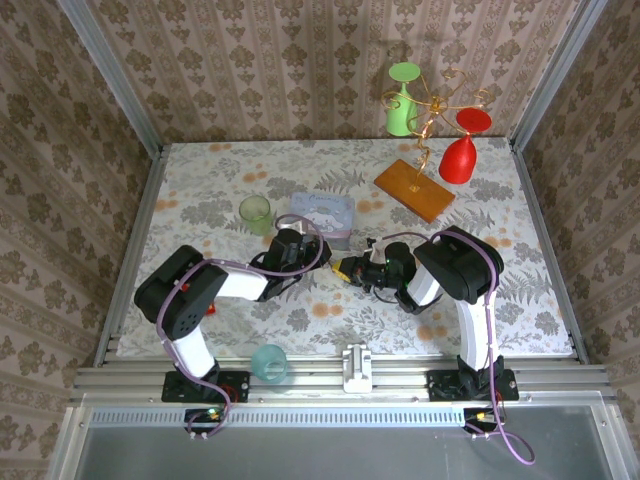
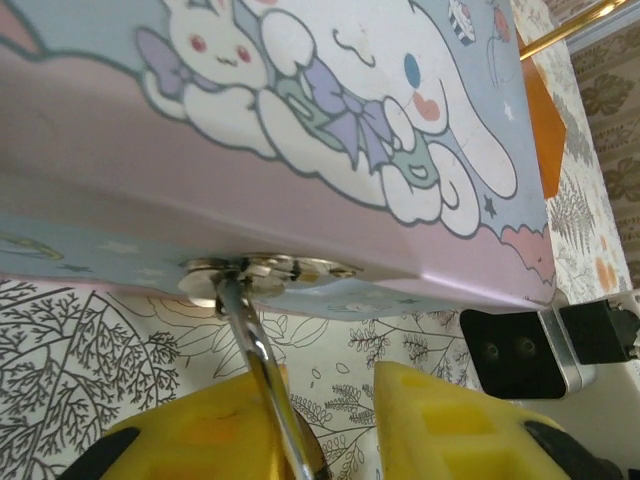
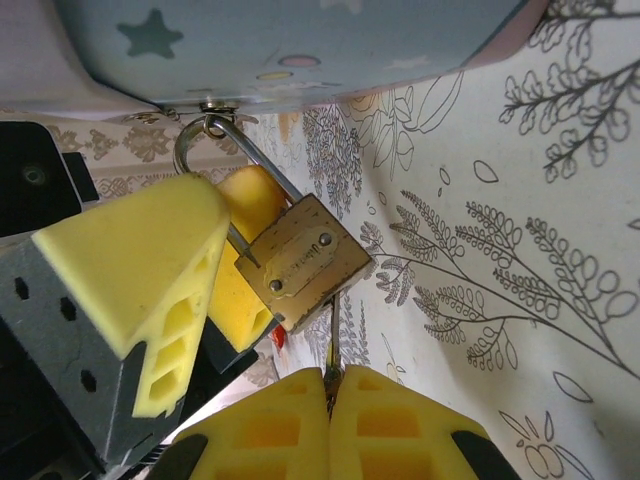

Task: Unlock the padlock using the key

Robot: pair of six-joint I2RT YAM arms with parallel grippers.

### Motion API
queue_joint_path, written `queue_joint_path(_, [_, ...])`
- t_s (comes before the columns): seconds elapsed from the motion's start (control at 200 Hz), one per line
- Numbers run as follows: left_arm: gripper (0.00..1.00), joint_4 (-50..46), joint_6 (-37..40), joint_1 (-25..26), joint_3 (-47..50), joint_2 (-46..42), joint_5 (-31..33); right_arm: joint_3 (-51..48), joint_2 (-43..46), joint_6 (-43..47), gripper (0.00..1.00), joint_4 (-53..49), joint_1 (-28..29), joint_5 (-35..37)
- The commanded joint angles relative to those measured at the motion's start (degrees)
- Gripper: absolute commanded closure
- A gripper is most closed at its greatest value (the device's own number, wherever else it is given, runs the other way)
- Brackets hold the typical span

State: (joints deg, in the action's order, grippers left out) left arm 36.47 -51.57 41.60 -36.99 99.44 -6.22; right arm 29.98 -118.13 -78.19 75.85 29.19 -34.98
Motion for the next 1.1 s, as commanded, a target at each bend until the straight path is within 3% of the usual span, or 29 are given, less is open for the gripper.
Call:
queue_joint_path(0.0, [0.65,-9.20,2.22,1.90,-0.82,1.28,-5.46,2.29,-2.68,-0.28,1.00,-0.84,0.96,2.72])
queue_joint_path(0.215, [0.66,-11.73,3.52,2.23,-2.81,2.46,-5.54,2.02,-3.24,-0.21,1.00,-0.84,1.14,3.15])
queue_joint_path(0.57, [0.54,-20.20,6.97,3.88,-4.26,1.47,0.75,1.67,-3.29,-0.18,1.00,-0.93,1.13,3.60])
queue_joint_path(0.84, [0.46,-21.02,6.66,4.18,-5.57,3.44,3.62,1.10,-3.87,0.05,1.00,-1.32,1.04,3.66])
queue_joint_path(1.095, [0.48,-22.36,7.35,4.15,-4.71,1.15,6.85,0.17,-2.20,3.77,1.00,-9.97,1.04,4.65])
